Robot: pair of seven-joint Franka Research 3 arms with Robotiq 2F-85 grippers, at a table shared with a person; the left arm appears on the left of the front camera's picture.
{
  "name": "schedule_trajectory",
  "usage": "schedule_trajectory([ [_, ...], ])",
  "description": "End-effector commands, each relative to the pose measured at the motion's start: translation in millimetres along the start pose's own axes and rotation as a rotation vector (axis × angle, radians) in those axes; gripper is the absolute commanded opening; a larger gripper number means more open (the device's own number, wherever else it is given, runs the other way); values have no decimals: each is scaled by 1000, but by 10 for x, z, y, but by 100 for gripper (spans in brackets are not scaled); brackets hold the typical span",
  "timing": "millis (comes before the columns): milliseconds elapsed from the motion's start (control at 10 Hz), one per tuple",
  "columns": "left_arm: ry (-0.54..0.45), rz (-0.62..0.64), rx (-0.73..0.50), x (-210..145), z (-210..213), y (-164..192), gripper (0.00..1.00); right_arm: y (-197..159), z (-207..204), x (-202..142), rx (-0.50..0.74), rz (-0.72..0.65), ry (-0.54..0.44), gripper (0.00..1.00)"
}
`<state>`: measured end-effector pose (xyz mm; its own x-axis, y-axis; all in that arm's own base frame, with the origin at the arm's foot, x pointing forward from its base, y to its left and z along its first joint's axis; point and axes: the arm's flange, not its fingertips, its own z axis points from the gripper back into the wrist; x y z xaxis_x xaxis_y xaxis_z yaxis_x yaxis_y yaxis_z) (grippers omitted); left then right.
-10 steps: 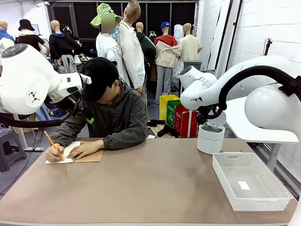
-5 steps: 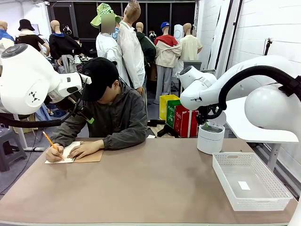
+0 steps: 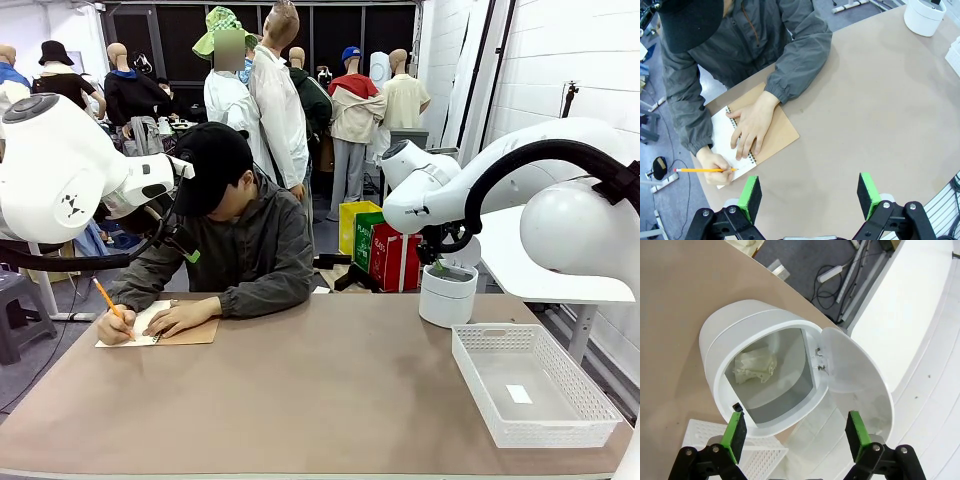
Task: Sort the paper based on its condition.
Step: If a person hands you a paper, place it in the Organizing basket , and if it's crumpled, put it in the Trash can.
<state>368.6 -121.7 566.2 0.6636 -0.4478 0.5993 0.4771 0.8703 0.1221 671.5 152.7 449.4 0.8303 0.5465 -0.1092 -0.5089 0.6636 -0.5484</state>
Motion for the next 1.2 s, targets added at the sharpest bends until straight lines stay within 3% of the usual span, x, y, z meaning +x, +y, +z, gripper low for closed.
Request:
schedule_trajectory([
  [0,5,3,-2,0,11,11,100,-17,-3,2,-8,0,-5,100],
  [200,5,3,-2,0,11,11,100,0,0,0,0,0,0,100],
  [500,5,3,-2,0,11,11,100,162,562,-323,178,-30,-140,100],
  [1100,5,3,-2,0,11,11,100,579,1254,-1023,521,133,-542,100],
])
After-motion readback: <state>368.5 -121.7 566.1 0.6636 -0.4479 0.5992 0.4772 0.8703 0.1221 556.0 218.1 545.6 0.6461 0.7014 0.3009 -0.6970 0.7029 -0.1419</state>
